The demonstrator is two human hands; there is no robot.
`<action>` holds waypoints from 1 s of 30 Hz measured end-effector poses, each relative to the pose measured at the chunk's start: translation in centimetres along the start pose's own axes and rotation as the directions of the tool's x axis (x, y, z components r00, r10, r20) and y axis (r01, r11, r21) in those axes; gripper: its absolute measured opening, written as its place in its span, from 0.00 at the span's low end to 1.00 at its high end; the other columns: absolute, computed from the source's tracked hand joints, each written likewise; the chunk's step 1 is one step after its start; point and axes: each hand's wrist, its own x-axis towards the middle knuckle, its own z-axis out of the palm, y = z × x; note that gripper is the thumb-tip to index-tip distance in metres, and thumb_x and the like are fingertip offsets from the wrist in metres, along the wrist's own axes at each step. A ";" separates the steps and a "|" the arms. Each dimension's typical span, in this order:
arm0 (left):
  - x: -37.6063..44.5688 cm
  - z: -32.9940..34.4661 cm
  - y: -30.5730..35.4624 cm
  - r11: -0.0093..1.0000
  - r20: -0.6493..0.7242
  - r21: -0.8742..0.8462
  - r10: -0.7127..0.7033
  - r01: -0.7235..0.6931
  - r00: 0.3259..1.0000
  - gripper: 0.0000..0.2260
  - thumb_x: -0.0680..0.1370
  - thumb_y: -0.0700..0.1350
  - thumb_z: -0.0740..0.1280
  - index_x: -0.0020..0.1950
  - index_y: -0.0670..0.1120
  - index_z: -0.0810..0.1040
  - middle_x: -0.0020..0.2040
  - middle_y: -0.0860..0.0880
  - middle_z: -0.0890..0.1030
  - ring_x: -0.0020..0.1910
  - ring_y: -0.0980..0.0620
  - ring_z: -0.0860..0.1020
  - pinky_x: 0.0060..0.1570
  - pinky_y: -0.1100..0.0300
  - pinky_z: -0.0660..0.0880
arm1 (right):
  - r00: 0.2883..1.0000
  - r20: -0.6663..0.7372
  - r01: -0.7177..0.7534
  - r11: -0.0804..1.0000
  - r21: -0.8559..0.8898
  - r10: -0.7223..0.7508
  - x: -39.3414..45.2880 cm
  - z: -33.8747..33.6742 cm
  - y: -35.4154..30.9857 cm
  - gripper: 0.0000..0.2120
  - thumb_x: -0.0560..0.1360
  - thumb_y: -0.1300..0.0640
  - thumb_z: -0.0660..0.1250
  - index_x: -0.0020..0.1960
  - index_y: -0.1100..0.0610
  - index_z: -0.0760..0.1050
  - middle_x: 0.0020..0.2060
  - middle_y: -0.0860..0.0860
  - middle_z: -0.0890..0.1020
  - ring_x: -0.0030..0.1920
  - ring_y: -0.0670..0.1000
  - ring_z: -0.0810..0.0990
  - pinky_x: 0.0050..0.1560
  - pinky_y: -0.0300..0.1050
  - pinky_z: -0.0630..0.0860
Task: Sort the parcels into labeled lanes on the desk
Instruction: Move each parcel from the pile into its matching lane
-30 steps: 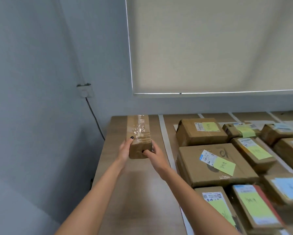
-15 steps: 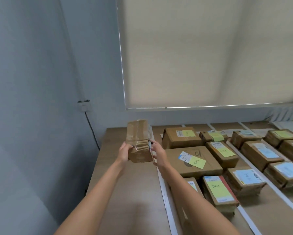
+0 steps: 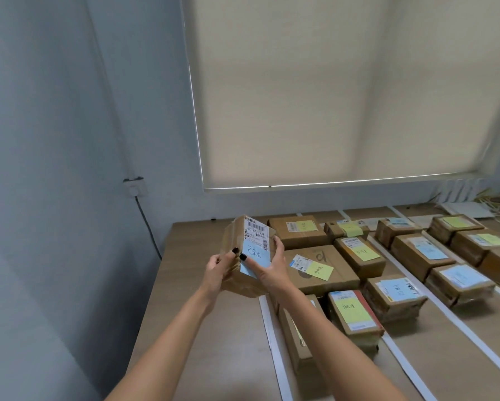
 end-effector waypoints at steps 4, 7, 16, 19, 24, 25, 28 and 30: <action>0.0 0.6 -0.5 0.999 0.002 0.054 -0.001 0.001 1.000 0.32 0.75 0.58 0.64 0.73 0.43 0.58 0.62 0.42 0.77 0.55 0.45 0.79 0.53 0.54 0.77 | 1.000 -0.023 -0.003 0.997 0.075 0.005 -0.9 -1.1 -0.5 0.40 0.61 0.45 0.79 0.66 0.48 0.62 0.54 0.43 0.75 0.50 0.43 0.78 0.36 0.34 0.78; -0.5 1.4 -0.9 0.998 0.047 0.033 0.045 -0.047 0.998 0.26 0.78 0.52 0.62 0.73 0.53 0.56 0.63 0.48 0.76 0.51 0.54 0.79 0.39 0.66 0.77 | 0.998 -0.068 0.025 0.996 0.084 -0.019 -1.7 -1.6 0.2 0.21 0.66 0.49 0.77 0.55 0.45 0.72 0.53 0.48 0.82 0.46 0.44 0.82 0.37 0.38 0.81; -1.3 8.1 -2.7 0.997 -0.049 -0.067 -0.030 0.027 0.998 0.13 0.80 0.50 0.58 0.62 0.47 0.72 0.50 0.44 0.81 0.42 0.47 0.80 0.35 0.56 0.76 | 0.987 -0.158 0.048 0.988 0.145 -0.025 -3.5 -8.1 2.1 0.22 0.72 0.52 0.70 0.65 0.51 0.72 0.54 0.49 0.80 0.50 0.45 0.80 0.37 0.34 0.78; -0.8 13.3 -4.0 0.999 -0.083 -0.030 -0.030 0.028 0.996 0.11 0.81 0.49 0.58 0.59 0.47 0.73 0.45 0.47 0.80 0.38 0.49 0.78 0.32 0.57 0.74 | 0.995 -0.101 0.033 0.987 0.160 -0.017 -2.9 -13.3 3.3 0.23 0.73 0.53 0.68 0.67 0.49 0.70 0.54 0.47 0.79 0.52 0.47 0.79 0.44 0.42 0.81; -0.1 25.2 -8.2 0.999 -0.131 -0.006 -0.051 0.051 0.990 0.08 0.81 0.45 0.58 0.56 0.46 0.73 0.45 0.46 0.80 0.39 0.49 0.78 0.36 0.54 0.76 | 0.999 -0.023 0.040 0.994 0.104 -0.037 -2.5 -25.4 8.2 0.23 0.74 0.52 0.67 0.68 0.46 0.68 0.54 0.45 0.78 0.52 0.44 0.78 0.43 0.38 0.79; 0.0 27.8 -9.3 0.998 -0.137 -0.007 -0.057 0.056 0.989 0.08 0.81 0.44 0.58 0.58 0.45 0.72 0.44 0.47 0.79 0.39 0.50 0.77 0.36 0.55 0.75 | 1.000 -0.013 0.029 0.995 0.094 -0.028 -2.5 -27.9 9.4 0.23 0.74 0.52 0.67 0.67 0.46 0.67 0.55 0.45 0.78 0.53 0.44 0.78 0.45 0.38 0.80; 0.2 35.5 -12.1 0.994 -0.162 -0.037 -0.107 0.102 0.981 0.10 0.81 0.44 0.58 0.60 0.45 0.71 0.44 0.47 0.78 0.39 0.51 0.76 0.34 0.57 0.74 | 1.000 -0.006 -0.029 0.996 0.080 0.030 -2.9 -35.2 12.5 0.25 0.74 0.52 0.68 0.69 0.45 0.66 0.56 0.44 0.75 0.55 0.45 0.77 0.46 0.37 0.80; 0.0 39.7 -13.3 0.989 -0.148 -0.006 -0.145 0.146 0.978 0.10 0.81 0.45 0.58 0.61 0.45 0.71 0.46 0.46 0.78 0.40 0.52 0.77 0.33 0.59 0.75 | 0.997 -0.019 -0.067 0.995 0.069 0.068 -3.5 -39.4 13.9 0.25 0.74 0.52 0.68 0.69 0.46 0.66 0.59 0.46 0.75 0.58 0.46 0.76 0.45 0.35 0.79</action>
